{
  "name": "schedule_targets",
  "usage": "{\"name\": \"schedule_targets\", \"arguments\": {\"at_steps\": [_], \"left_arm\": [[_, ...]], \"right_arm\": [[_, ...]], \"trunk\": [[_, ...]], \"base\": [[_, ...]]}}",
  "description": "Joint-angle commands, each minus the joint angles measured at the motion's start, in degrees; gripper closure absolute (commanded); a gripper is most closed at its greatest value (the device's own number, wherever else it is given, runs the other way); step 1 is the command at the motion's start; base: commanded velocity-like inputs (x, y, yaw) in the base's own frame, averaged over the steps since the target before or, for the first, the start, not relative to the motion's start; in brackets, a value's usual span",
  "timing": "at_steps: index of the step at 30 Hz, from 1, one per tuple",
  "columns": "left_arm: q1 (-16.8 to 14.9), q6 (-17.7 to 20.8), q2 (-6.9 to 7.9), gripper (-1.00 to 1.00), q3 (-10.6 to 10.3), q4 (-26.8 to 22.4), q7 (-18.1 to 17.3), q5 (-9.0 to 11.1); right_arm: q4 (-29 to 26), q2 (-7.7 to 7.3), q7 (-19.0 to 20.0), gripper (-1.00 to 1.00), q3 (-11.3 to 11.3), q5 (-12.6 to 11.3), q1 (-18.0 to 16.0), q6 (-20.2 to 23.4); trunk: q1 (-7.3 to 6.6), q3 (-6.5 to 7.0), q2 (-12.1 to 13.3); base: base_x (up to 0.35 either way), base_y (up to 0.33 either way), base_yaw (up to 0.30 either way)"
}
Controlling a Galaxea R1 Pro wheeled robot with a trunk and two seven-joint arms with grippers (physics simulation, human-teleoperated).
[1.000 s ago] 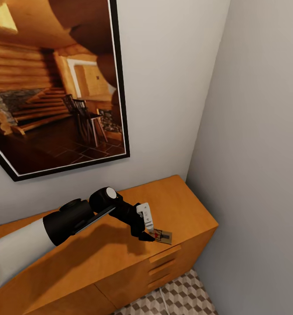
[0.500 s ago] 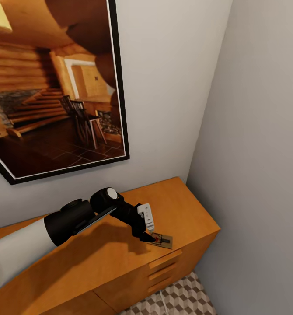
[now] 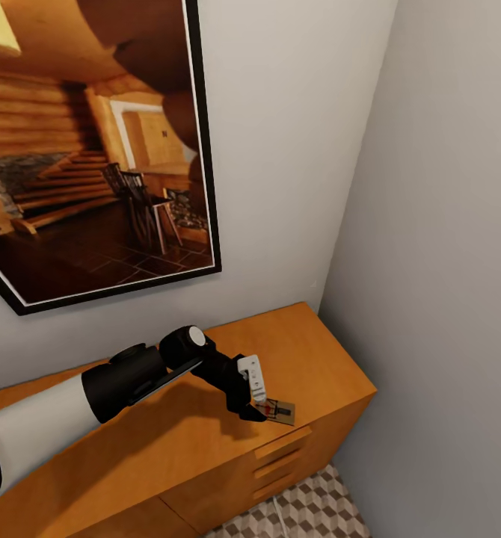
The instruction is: Take the four mousetraps from the cabinet in the bathroom and place them on the bathroom floor. Make sure all four end up on the same floor surface, and ensure that at least two of them are either under or directly next to the same bathroom sink.
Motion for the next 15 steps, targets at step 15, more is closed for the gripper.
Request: {"name": "schedule_targets", "arguments": {"at_steps": [15], "left_arm": [[-0.1, 0.3, -0.34, -1.00, -0.2, 0.2, 0.1, 0.3]], "right_arm": [[0.1, 0.13, 0.4, 1.00, 0.1, -0.6, -0.1, -0.2]], "trunk": [[0.03, -0.11, -0.1]], "base": [[0.000, 0.000, 0.000]]}}
